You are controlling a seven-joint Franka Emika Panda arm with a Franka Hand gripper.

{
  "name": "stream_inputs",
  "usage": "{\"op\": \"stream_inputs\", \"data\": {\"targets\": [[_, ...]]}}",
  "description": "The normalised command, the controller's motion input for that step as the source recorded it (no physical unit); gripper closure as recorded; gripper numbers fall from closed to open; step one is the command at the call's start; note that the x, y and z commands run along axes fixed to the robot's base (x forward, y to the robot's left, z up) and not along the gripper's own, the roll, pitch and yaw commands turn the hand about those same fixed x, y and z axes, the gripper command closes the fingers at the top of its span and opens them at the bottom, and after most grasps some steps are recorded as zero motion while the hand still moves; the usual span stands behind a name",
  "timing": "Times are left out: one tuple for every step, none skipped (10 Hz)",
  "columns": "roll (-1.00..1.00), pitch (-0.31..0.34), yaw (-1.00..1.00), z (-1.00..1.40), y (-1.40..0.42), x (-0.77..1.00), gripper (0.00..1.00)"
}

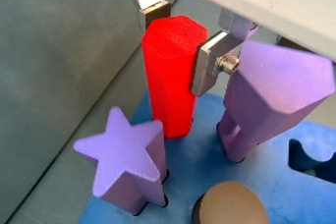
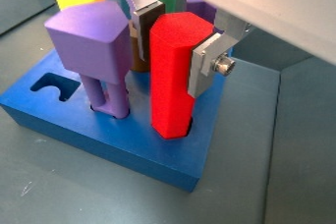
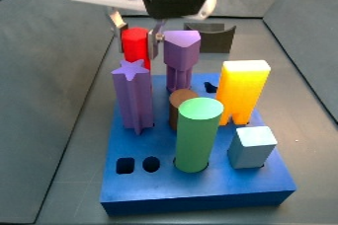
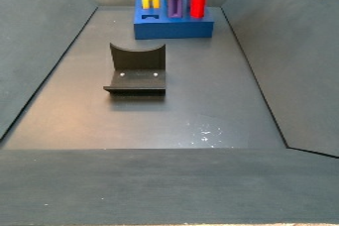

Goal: Pick up the hexagon object. Move up. Place the hexagon object on the fixture. Regrasp the hexagon object. Move to above the board. Insert the hexagon object.
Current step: Insert the hexagon object.

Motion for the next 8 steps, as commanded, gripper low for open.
{"op": "stream_inputs", "data": {"targets": [[0.10,-0.003,-0.13,-1.00,-0.04,0.20,1.00],[0.09,-0.003,-0.13,-1.00,-0.05,0.20,1.00],[0.09,-0.006,-0.13,-1.00,-0.06,0.19,1.00],[0.09,-0.003,-0.13,-1.00,-0.06,0.19,1.00],[0.10,-0.003,-0.13,-1.00,-0.05,0.20,1.00],[0.09,-0.006,-0.13,-1.00,-0.06,0.19,1.00],[0.10,0.000,-0.08,-1.00,0.00,0.17,1.00],[0.09,0.000,-0.08,-1.00,0.00,0.16,1.00]]}}
